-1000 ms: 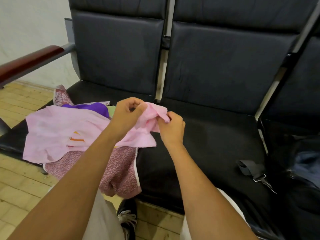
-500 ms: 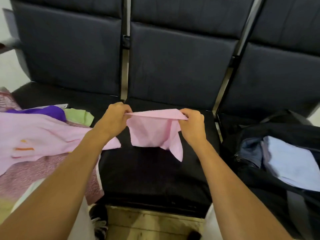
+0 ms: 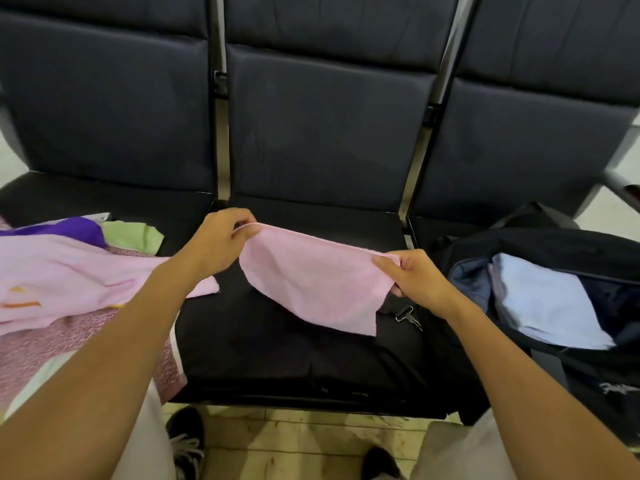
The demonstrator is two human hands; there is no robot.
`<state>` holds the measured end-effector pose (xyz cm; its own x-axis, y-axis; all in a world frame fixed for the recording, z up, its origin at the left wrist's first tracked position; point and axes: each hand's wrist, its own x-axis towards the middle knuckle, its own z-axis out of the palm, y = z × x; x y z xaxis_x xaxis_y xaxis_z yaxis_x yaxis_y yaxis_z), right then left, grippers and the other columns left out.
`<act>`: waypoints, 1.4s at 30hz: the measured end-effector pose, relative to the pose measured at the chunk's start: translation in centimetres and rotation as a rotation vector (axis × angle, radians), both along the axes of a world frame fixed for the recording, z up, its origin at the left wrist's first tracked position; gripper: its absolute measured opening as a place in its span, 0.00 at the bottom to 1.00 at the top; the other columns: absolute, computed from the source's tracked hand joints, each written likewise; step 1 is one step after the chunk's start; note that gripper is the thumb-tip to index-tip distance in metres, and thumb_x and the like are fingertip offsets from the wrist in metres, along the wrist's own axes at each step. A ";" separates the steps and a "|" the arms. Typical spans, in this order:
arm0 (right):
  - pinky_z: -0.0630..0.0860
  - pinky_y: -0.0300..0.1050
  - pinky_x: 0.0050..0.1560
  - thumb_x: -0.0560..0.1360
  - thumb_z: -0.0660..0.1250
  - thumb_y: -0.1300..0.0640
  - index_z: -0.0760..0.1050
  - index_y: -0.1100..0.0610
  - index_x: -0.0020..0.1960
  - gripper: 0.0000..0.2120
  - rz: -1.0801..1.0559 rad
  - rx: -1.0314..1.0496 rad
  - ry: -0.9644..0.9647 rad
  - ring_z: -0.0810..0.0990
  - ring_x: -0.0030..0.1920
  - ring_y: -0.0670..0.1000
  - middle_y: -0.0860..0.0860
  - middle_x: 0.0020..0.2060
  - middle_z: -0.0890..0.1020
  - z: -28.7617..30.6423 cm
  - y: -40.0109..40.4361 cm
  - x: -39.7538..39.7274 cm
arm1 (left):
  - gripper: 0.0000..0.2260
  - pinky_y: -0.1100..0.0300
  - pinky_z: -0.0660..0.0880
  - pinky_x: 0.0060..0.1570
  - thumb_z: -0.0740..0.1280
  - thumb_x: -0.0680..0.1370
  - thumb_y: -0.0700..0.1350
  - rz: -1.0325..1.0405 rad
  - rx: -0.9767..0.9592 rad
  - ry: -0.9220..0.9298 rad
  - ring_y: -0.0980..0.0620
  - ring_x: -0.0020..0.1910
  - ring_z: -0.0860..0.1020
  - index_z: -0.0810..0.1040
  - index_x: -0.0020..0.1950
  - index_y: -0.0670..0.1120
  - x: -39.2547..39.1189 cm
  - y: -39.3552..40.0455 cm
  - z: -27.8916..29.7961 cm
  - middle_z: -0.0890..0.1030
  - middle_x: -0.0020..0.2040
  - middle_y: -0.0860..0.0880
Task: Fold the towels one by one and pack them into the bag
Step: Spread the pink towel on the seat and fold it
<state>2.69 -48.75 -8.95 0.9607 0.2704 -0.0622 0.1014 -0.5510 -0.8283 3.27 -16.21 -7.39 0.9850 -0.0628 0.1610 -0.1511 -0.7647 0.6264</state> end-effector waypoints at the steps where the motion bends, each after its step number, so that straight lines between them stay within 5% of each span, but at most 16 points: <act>1: 0.69 0.36 0.30 0.83 0.58 0.50 0.77 0.60 0.39 0.20 0.011 -0.006 0.047 0.69 0.24 0.46 0.51 0.24 0.75 0.1 -0.2 -0.3 | 0.06 0.63 0.68 0.45 0.62 0.82 0.43 -0.003 -0.025 0.030 0.55 0.43 0.75 0.79 0.50 0.46 -0.3 -0.1 0.1 0.79 0.47 0.49; 5: 0.69 0.34 0.30 0.83 0.55 0.47 0.78 0.61 0.45 0.21 -0.005 -0.021 0.021 0.68 0.24 0.44 0.53 0.26 0.74 -0.1 -0.3 -0.7 | 0.06 0.63 0.70 0.24 0.65 0.80 0.43 -0.005 -0.122 0.182 0.53 0.21 0.73 0.80 0.47 0.45 -1.4 0.3 0.3 0.79 0.30 0.49; 8: 0.64 0.37 0.30 0.81 0.61 0.46 0.73 0.69 0.39 0.26 -0.032 0.007 -0.077 0.63 0.27 0.48 0.56 0.28 0.68 0.1 -0.3 -0.7 | 0.07 0.61 0.66 0.19 0.64 0.81 0.43 -0.053 -0.188 0.275 0.50 0.18 0.67 0.81 0.47 0.44 -2.0 1.3 0.2 0.80 0.33 0.44; 12: 0.65 0.38 0.29 0.82 0.63 0.50 0.81 0.55 0.32 0.22 -0.002 0.044 0.126 0.63 0.21 0.47 0.51 0.20 0.70 1.3 -0.6 -1.0 | 0.07 0.63 0.59 0.20 0.66 0.80 0.44 -0.122 -0.256 0.470 0.51 0.17 0.62 0.83 0.46 0.46 -2.8 2.6 0.0 0.76 0.32 0.34; 15: 0.64 0.36 0.23 0.82 0.61 0.50 0.81 0.59 0.52 0.15 0.087 0.068 0.340 0.69 0.20 0.46 0.54 0.26 0.79 1.3 -0.7 -1.0 | 0.06 0.64 0.57 0.21 0.66 0.79 0.44 -0.122 -0.257 0.622 0.52 0.16 0.65 0.83 0.49 0.45 -3.0 3.5 0.2 0.76 0.26 0.39; 17: 0.68 0.35 0.24 0.82 0.60 0.50 0.77 0.59 0.60 0.16 0.097 0.107 0.443 0.78 0.26 0.49 0.57 0.36 0.85 1.0 -0.7 -0.6 | 0.07 0.64 0.67 0.23 0.66 0.79 0.43 -0.128 -0.244 0.665 0.49 0.21 0.74 0.82 0.51 0.42 -3.1 3.3 0.5 0.81 0.29 0.43; 19: 0.79 0.39 0.36 0.83 0.59 0.51 0.77 0.59 0.61 0.15 0.068 0.110 0.434 0.86 0.40 0.51 0.57 0.47 0.87 0.3 -0.3 0.1 | 0.07 0.57 0.80 0.44 0.66 0.79 0.41 -0.114 -0.339 0.604 0.45 0.37 0.85 0.81 0.51 0.40 -2.6 3.3 0.0 0.86 0.39 0.43; 21: 0.82 0.45 0.54 0.83 0.59 0.53 0.79 0.57 0.62 0.15 0.021 0.098 0.305 0.85 0.53 0.49 0.54 0.55 0.85 -0.3 0.0 0.9 | 0.06 0.53 0.77 0.58 0.66 0.79 0.40 -0.070 -0.407 0.431 0.51 0.47 0.85 0.83 0.50 0.42 -1.7 3.0 -0.5 0.86 0.45 0.47; 26: 0.76 0.38 0.62 0.85 0.56 0.56 0.77 0.55 0.67 0.16 -0.054 0.243 -0.118 0.79 0.62 0.42 0.45 0.61 0.82 -0.5 0.4 3.1 | 0.12 0.59 0.73 0.62 0.66 0.79 0.42 0.078 -0.326 -0.101 0.57 0.57 0.79 0.81 0.61 0.46 0.4 1.4 -0.5 0.82 0.58 0.54; 30: 0.76 0.41 0.63 0.85 0.57 0.56 0.77 0.57 0.67 0.16 -0.089 0.195 -0.164 0.79 0.62 0.45 0.46 0.62 0.80 -1.4 0.5 4.1 | 0.12 0.76 0.68 0.60 0.67 0.78 0.38 0.043 -0.247 -0.229 0.63 0.58 0.75 0.80 0.61 0.41 0.7 1.3 -1.2 0.78 0.59 0.54; 34: 0.79 0.61 0.55 0.82 0.58 0.46 0.80 0.65 0.54 0.22 0.003 -0.076 -0.134 0.81 0.51 0.58 0.60 0.53 0.82 -3.5 -0.2 4.3 | 0.08 0.63 0.70 0.64 0.68 0.77 0.38 -0.073 -0.143 -0.058 0.53 0.61 0.78 0.83 0.55 0.40 1.1 2.4 -3.5 0.80 0.59 0.50; 36: 0.76 0.64 0.53 0.82 0.61 0.51 0.79 0.66 0.49 0.18 0.103 -0.235 -0.062 0.79 0.47 0.59 0.61 0.48 0.81 -4.6 -0.6 4.0 | 0.06 0.59 0.70 0.64 0.70 0.77 0.40 -0.173 0.047 0.093 0.51 0.62 0.77 0.85 0.52 0.43 1.0 2.9 -5.2 0.79 0.63 0.47; 39: 0.73 0.52 0.64 0.81 0.64 0.57 0.82 0.60 0.53 0.10 0.337 -0.522 0.112 0.80 0.53 0.50 0.53 0.54 0.82 -6.2 -0.7 2.7 | 0.06 0.58 0.68 0.65 0.69 0.77 0.46 -0.317 0.295 0.419 0.53 0.63 0.74 0.82 0.44 0.58 0.1 2.9 -7.7 0.70 0.71 0.52; 42: 0.66 0.42 0.70 0.82 0.64 0.53 0.79 0.55 0.65 0.14 0.427 -0.694 0.249 0.72 0.69 0.51 0.49 0.67 0.75 -7.1 0.0 1.0 | 0.04 0.58 0.63 0.69 0.68 0.78 0.51 -0.404 0.384 0.612 0.56 0.68 0.67 0.81 0.45 0.60 -1.2 2.7 -9.4 0.65 0.73 0.57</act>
<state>3.73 -48.71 -16.04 0.7215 0.4287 -0.5437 0.2754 -0.8981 -0.3427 2.07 -13.54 -16.80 0.7812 -0.3724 -0.5010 -0.1777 -0.9020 0.3935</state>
